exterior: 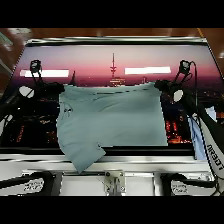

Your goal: Fold the shirts.

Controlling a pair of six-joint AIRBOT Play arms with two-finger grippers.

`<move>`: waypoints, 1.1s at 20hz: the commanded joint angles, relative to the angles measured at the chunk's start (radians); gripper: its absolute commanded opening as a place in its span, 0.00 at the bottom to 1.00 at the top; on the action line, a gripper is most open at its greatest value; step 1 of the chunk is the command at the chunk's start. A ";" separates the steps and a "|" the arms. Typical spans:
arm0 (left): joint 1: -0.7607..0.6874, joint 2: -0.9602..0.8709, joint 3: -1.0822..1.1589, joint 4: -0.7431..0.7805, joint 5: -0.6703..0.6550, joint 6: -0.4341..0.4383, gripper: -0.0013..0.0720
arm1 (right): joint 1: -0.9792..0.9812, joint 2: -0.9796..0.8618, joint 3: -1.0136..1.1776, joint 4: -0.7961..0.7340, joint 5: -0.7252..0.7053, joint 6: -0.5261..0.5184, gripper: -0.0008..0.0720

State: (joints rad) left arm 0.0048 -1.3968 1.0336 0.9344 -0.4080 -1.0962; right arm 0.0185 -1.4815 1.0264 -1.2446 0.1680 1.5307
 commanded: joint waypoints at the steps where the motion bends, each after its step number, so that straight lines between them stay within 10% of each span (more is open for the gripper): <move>1: -0.028 -0.084 -0.001 -0.023 0.087 -0.001 0.06 | -0.005 -0.068 -0.001 0.006 -0.039 0.005 0.09; 8: 0.019 -0.060 0.014 -0.028 -0.296 -0.002 0.06 | -0.005 -0.003 0.003 -0.116 0.311 0.000 0.09; 13: 0.049 -0.059 0.027 0.162 -0.640 -0.153 0.06 | -0.005 0.024 0.003 -0.295 0.599 0.001 0.09; 22: 0.049 -0.060 0.052 0.236 -0.727 -0.193 0.06 | -0.064 0.026 0.081 -0.282 0.649 0.072 0.09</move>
State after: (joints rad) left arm 0.0532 -1.4559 1.0786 1.1435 -1.1019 -1.2701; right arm -0.0170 -1.4548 1.0859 -1.5291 0.7757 1.5764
